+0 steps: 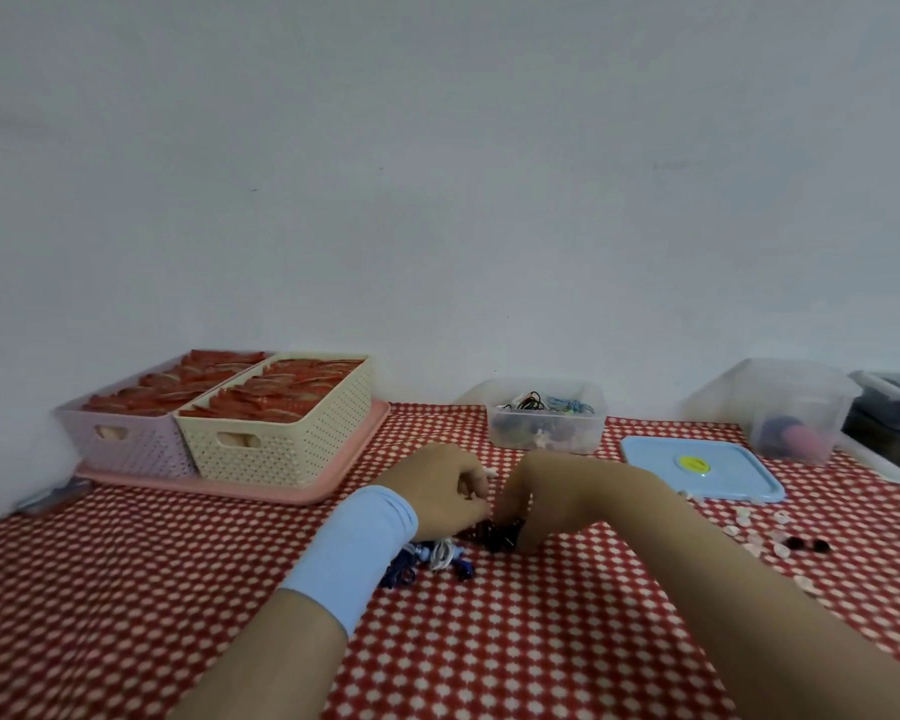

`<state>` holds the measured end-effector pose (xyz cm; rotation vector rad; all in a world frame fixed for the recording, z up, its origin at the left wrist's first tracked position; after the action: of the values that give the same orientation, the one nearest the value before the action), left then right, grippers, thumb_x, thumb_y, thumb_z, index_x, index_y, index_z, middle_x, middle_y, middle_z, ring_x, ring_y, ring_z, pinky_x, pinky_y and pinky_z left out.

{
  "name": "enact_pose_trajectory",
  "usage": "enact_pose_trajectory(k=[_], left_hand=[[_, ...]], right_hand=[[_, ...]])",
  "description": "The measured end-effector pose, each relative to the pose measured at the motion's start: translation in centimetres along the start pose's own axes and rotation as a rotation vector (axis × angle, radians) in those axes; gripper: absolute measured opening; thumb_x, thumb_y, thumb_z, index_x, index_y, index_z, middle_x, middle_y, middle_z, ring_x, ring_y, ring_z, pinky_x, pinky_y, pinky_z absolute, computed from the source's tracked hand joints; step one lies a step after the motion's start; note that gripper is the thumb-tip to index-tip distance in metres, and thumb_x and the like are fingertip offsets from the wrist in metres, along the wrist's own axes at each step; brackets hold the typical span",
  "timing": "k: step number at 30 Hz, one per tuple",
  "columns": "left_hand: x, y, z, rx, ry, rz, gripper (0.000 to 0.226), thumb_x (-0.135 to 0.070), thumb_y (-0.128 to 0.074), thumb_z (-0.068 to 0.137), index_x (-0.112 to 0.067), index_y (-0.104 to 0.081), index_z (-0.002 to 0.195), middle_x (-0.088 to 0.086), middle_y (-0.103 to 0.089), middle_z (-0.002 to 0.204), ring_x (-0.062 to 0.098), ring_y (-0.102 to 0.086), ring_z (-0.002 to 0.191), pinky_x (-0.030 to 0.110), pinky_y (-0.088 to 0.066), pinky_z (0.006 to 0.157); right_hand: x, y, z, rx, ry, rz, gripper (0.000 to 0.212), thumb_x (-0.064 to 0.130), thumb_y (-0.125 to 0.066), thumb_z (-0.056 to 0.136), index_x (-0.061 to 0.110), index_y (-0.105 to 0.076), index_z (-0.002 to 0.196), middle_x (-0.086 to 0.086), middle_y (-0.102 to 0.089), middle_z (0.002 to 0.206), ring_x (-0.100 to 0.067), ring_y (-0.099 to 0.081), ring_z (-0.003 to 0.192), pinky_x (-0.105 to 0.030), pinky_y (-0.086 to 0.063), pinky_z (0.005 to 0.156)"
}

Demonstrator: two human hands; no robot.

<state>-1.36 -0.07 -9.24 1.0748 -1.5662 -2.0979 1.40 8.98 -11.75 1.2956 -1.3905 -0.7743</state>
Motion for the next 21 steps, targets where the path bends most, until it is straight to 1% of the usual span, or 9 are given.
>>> enact_pose_trajectory(k=[2, 4, 7, 10, 13, 15, 17, 19, 21], left_hand=[[-0.5, -0.2, -0.3, 0.000, -0.008, -0.016, 0.015, -0.045, -0.069, 0.083, -0.035, -0.069, 0.095, -0.019, -0.060, 0.104, 0.004, -0.053, 0.101, 0.029, -0.046, 0.091], [-0.9, -0.2, -0.4, 0.018, 0.012, -0.087, 0.021, -0.047, -0.071, 0.081, -0.038, -0.067, 0.100, -0.019, -0.062, 0.107, 0.004, -0.055, 0.104, 0.031, -0.046, 0.094], [-2.2, -0.1, -0.3, 0.008, 0.040, -0.238, 0.022, -0.039, -0.073, 0.082, -0.037, -0.065, 0.103, -0.014, -0.063, 0.106, 0.004, -0.059, 0.099, 0.032, -0.049, 0.094], [-4.6, 0.3, 0.6, -0.068, -0.002, -0.308, 0.018, -0.030, -0.067, 0.088, -0.032, -0.068, 0.106, -0.013, -0.062, 0.109, 0.002, -0.057, 0.095, 0.025, -0.047, 0.089], [-7.0, -0.9, 1.7, -0.031, -0.025, -0.293, 0.019, -0.025, -0.061, 0.091, -0.030, -0.069, 0.107, -0.012, -0.065, 0.111, 0.007, -0.060, 0.099, 0.027, -0.048, 0.093], [-8.1, -2.7, 2.4, 0.035, -0.016, -0.300, 0.021, -0.020, -0.059, 0.091, -0.030, -0.069, 0.106, -0.010, -0.066, 0.103, 0.009, -0.064, 0.092, 0.030, -0.052, 0.092], [-9.5, -4.0, 2.9, 0.060, -0.033, -0.298, 0.022, -0.018, -0.057, 0.093, -0.029, -0.070, 0.107, -0.011, -0.065, 0.098, 0.007, -0.062, 0.089, 0.027, -0.051, 0.091], [-10.9, -4.8, 3.5, 0.065, -0.067, -0.311, 0.022, -0.018, -0.057, 0.093, -0.028, -0.072, 0.104, -0.010, -0.067, 0.106, 0.005, -0.060, 0.096, 0.024, -0.048, 0.094], [-11.6, -5.7, 4.1, 0.101, -0.066, -0.305, 0.023, -0.019, -0.054, 0.092, -0.031, -0.073, 0.096, -0.010, -0.068, 0.109, 0.006, -0.060, 0.100, 0.023, -0.046, 0.093]], right_hand=[[-0.4, 0.4, -1.0, -0.048, -0.004, 0.095, 0.026, 0.027, -0.075, 0.085, 0.032, -0.074, 0.111, 0.017, -0.069, 0.101, -0.003, -0.060, 0.090, -0.019, -0.044, 0.075], [-1.3, 1.3, -2.0, -0.123, -0.007, 0.198, 0.016, 0.025, -0.073, 0.085, 0.035, -0.073, 0.098, 0.016, -0.069, 0.092, -0.002, -0.061, 0.084, -0.022, -0.046, 0.076], [-3.1, 2.3, -3.7, -0.220, -0.002, 0.342, 0.013, 0.019, -0.073, 0.083, 0.029, -0.074, 0.091, 0.012, -0.069, 0.080, -0.004, -0.060, 0.072, -0.023, -0.047, 0.073], [-4.8, 3.0, -5.8, -0.296, 0.009, 0.502, 0.012, 0.014, -0.071, 0.085, 0.024, -0.075, 0.091, 0.013, -0.066, 0.070, -0.001, -0.059, 0.065, -0.018, -0.044, 0.067], [-6.9, 2.9, -7.8, -0.318, -0.012, 0.584, 0.011, 0.014, -0.070, 0.090, 0.018, -0.078, 0.097, 0.008, -0.073, 0.076, -0.001, -0.063, 0.067, -0.016, -0.048, 0.066], [-8.2, 2.4, -8.9, -0.312, -0.036, 0.586, 0.012, 0.017, -0.068, 0.093, 0.018, -0.079, 0.098, 0.003, -0.077, 0.087, -0.003, -0.068, 0.068, -0.019, -0.052, 0.067], [-9.9, 2.6, -10.0, -0.357, -0.077, 0.573, 0.013, 0.017, -0.067, 0.095, 0.021, -0.079, 0.095, 0.003, -0.078, 0.087, -0.006, -0.069, 0.063, -0.020, -0.053, 0.065], [-12.1, 3.3, -11.4, -0.431, -0.136, 0.541, 0.013, 0.015, -0.067, 0.094, 0.022, -0.079, 0.093, 0.006, -0.078, 0.088, -0.007, -0.069, 0.059, -0.018, -0.052, 0.061], [-14.3, 4.1, -12.9, -0.500, -0.194, 0.500, 0.013, 0.014, -0.070, 0.092, 0.023, -0.079, 0.093, 0.008, -0.077, 0.095, -0.010, -0.069, 0.058, -0.019, -0.053, 0.060]])
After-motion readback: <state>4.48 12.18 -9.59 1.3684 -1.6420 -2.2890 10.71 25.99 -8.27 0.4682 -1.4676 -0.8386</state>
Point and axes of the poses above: each hand's wrist, its own z-axis towards the middle knuckle, its own y-axis out of the back of the hand, x = y × z, the point moved 10 cm from there along z, towards the middle knuckle
